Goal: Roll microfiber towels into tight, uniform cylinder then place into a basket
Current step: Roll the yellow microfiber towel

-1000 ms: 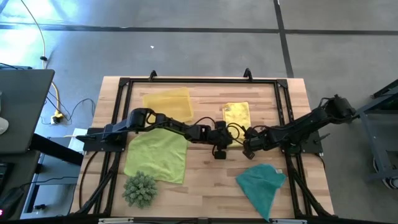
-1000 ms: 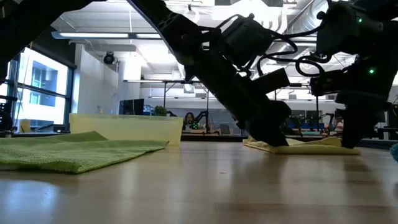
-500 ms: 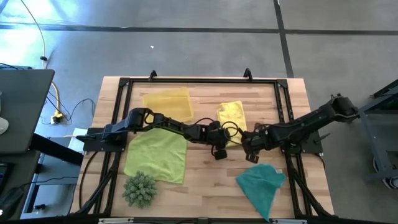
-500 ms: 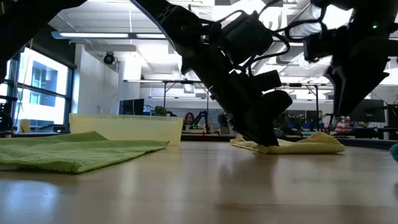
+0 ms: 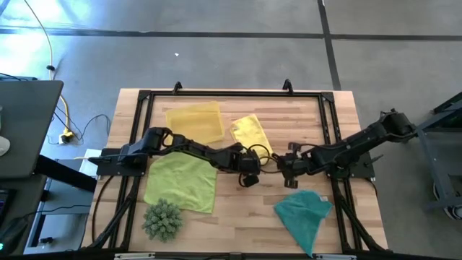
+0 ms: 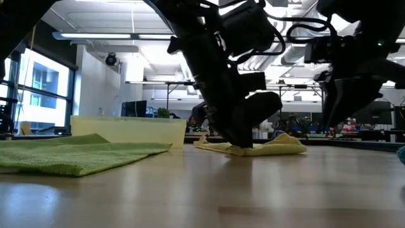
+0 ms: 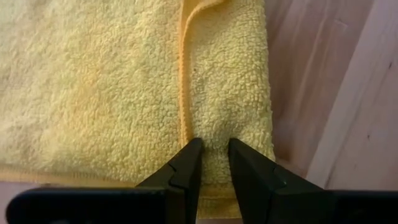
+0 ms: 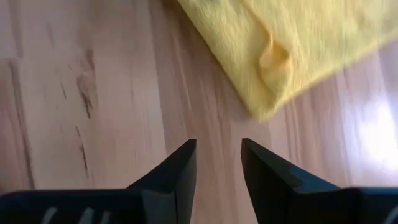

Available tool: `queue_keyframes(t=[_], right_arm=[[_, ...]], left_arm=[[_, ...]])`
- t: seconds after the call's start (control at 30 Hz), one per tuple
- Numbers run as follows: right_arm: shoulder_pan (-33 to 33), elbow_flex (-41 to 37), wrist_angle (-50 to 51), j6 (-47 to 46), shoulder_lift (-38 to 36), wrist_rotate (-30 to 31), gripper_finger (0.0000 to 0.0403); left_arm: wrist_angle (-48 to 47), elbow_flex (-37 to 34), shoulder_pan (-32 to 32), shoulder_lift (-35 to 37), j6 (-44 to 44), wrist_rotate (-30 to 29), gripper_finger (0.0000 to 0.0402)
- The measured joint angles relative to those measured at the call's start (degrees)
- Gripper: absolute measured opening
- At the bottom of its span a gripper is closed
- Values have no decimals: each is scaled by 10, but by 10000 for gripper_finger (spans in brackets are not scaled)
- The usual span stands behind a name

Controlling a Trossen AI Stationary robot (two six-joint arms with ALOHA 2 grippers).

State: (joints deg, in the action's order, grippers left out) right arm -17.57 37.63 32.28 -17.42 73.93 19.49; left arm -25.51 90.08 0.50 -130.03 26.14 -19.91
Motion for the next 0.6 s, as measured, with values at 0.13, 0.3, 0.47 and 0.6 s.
queue_keyframes(t=[0.13,0.3,0.47,0.6], right_arm=[[2,0,-60,148,6,-2,117],[25,0,-98,241,31,-30,117],[49,0,-118,274,73,-93,117],[52,0,-138,305,98,-91,117]], left_arm=[[10,-1,0,8,-36,31,76],[11,0,1,9,-109,49,76],[19,0,0,8,-165,45,76],[27,0,-6,8,-167,48,76]])
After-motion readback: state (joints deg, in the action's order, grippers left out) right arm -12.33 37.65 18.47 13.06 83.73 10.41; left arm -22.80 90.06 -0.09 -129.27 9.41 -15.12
